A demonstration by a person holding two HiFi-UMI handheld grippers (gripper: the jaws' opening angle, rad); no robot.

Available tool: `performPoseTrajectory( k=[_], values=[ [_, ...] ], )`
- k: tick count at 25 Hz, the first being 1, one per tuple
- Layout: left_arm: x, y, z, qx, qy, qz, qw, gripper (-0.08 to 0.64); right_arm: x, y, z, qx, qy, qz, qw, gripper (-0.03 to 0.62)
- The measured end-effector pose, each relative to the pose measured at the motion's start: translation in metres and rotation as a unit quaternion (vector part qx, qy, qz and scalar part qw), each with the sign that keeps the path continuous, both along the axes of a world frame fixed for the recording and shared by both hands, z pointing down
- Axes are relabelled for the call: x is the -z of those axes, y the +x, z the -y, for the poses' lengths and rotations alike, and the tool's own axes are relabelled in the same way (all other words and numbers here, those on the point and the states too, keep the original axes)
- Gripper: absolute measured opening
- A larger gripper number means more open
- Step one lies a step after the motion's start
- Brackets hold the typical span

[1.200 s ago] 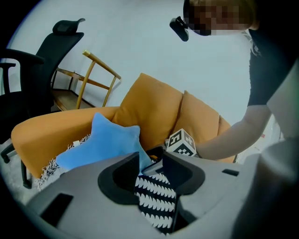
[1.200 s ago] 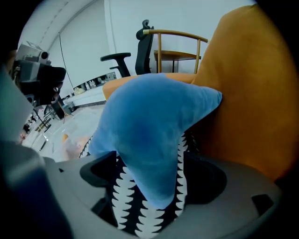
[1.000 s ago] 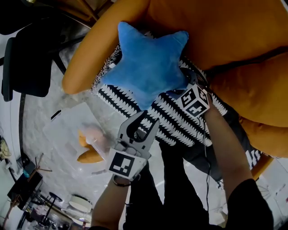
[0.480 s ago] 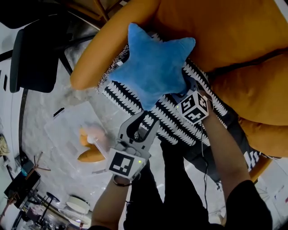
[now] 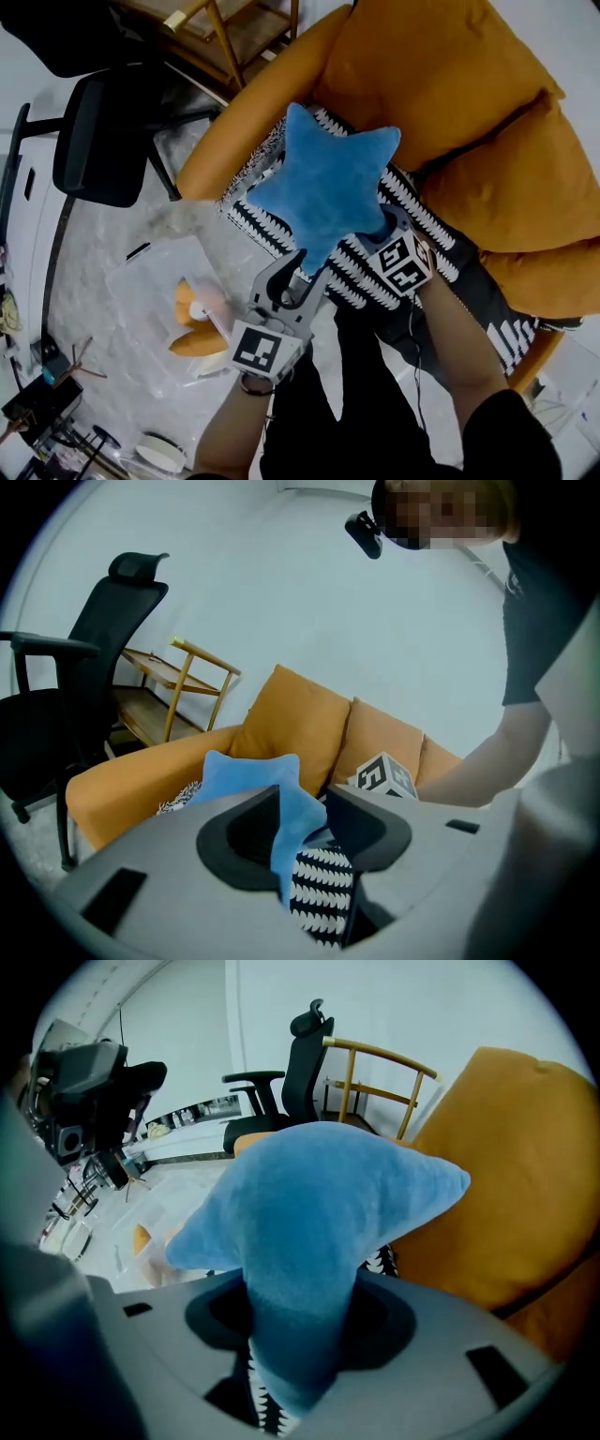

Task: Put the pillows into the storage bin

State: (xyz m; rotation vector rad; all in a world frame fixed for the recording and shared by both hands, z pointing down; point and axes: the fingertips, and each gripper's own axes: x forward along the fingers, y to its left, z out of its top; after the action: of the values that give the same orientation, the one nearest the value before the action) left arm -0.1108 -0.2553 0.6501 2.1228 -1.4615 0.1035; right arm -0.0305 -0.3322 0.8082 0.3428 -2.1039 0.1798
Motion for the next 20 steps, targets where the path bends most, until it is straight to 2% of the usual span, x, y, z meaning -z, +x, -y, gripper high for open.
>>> performPoseTrajectory(
  k=[5,10,15,20],
  values=[
    [0.043,-0.002,-0.014,-0.003,0.018,0.000,0.9998,0.143,0.065,-0.006,-0.015,-0.023,0.023,0.024,0.999,0.229],
    [0.101,-0.014,-0.024,-0.003,0.046,0.014,0.9989,0.143,0.148,-0.023,-0.022,-0.048,0.063,0.068,0.995,0.229],
    [0.168,-0.049,-0.030,0.014,0.094,0.049,0.9942,0.143,0.233,-0.058,-0.023,-0.067,0.095,0.128,0.985,0.230],
    [0.236,-0.089,-0.043,0.054,0.147,0.072,0.9851,0.141,0.313,-0.095,-0.027,-0.054,0.137,0.174,0.974,0.230]
  ],
)
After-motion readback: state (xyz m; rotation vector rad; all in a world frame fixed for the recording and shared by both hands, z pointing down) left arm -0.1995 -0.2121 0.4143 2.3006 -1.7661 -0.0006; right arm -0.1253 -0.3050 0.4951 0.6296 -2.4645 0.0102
